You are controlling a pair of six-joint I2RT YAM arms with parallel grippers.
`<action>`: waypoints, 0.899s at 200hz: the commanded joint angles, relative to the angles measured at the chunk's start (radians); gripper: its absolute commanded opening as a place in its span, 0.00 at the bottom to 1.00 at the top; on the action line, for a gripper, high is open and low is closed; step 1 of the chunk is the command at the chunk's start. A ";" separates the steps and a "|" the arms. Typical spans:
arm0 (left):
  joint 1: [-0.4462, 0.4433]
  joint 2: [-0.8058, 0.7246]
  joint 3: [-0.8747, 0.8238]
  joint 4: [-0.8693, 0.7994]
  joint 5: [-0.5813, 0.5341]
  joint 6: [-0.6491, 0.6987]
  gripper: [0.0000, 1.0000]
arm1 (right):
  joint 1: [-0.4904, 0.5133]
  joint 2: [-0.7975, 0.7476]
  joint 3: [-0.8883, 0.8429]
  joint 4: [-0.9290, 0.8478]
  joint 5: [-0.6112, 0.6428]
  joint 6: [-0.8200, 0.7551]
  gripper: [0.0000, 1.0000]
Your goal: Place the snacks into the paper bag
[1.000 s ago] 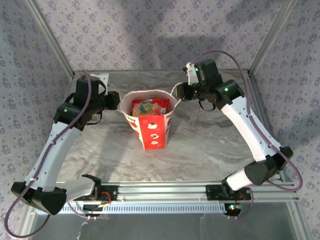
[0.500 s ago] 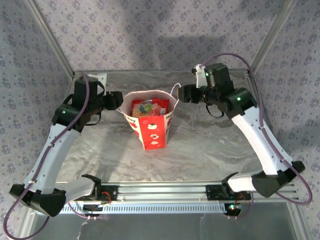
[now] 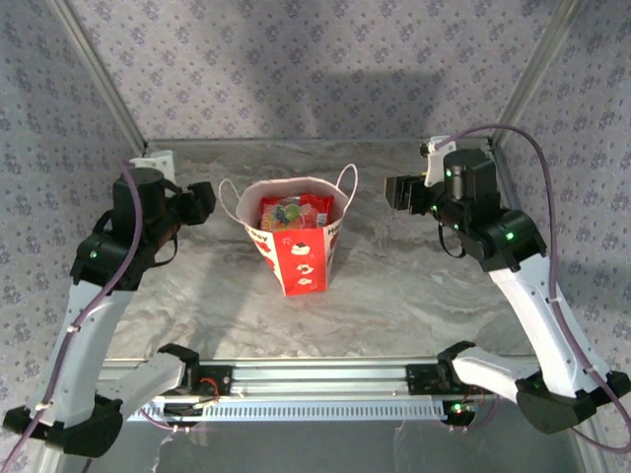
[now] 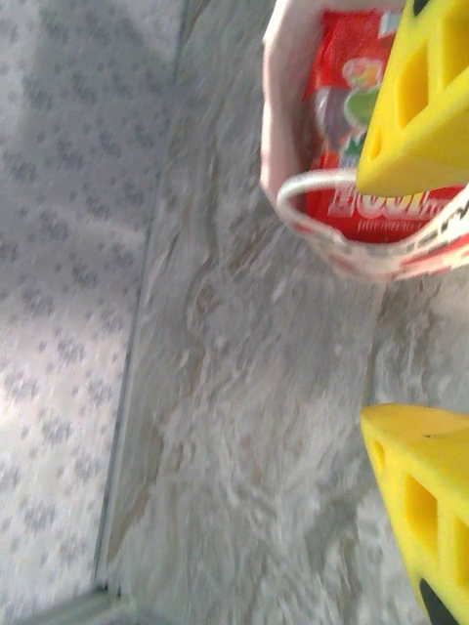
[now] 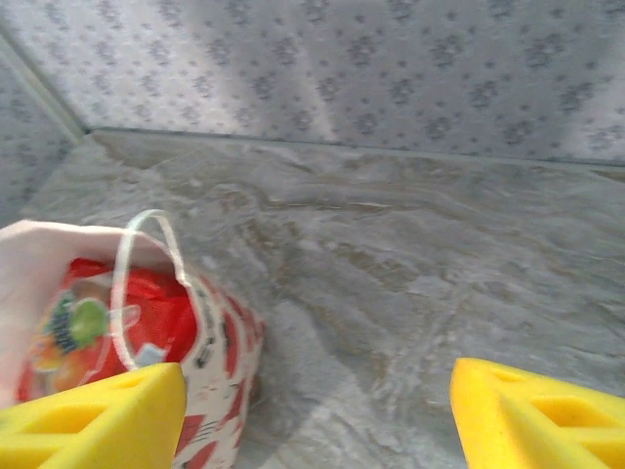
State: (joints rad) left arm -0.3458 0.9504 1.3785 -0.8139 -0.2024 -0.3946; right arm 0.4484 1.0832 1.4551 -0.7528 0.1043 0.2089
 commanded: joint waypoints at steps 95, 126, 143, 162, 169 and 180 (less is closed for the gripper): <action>0.140 -0.077 -0.583 0.457 -0.273 0.078 0.55 | -0.378 -0.066 -0.574 0.433 0.116 0.029 0.83; 0.180 0.065 -0.742 0.698 -0.353 0.166 0.55 | -0.450 -0.075 -0.701 0.552 0.085 0.061 0.84; 0.220 0.124 -0.806 0.823 -0.370 0.137 0.57 | -0.451 -0.078 -0.776 0.648 0.107 0.029 0.86; 0.271 0.159 -0.879 0.965 -0.362 0.088 0.58 | -0.457 -0.057 -0.863 0.749 0.191 0.015 0.89; 0.283 0.175 -0.899 1.017 -0.360 0.088 0.58 | -0.466 -0.047 -0.895 0.792 0.211 0.017 0.90; 0.293 0.210 -0.918 1.091 -0.366 0.098 0.58 | -0.486 -0.026 -0.936 0.848 0.227 0.039 0.91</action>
State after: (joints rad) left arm -0.0784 1.1202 0.4934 -0.0013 -0.5301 -0.2863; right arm -0.0051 1.0275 0.5972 -0.0929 0.2497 0.2371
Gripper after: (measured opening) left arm 0.578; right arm 0.900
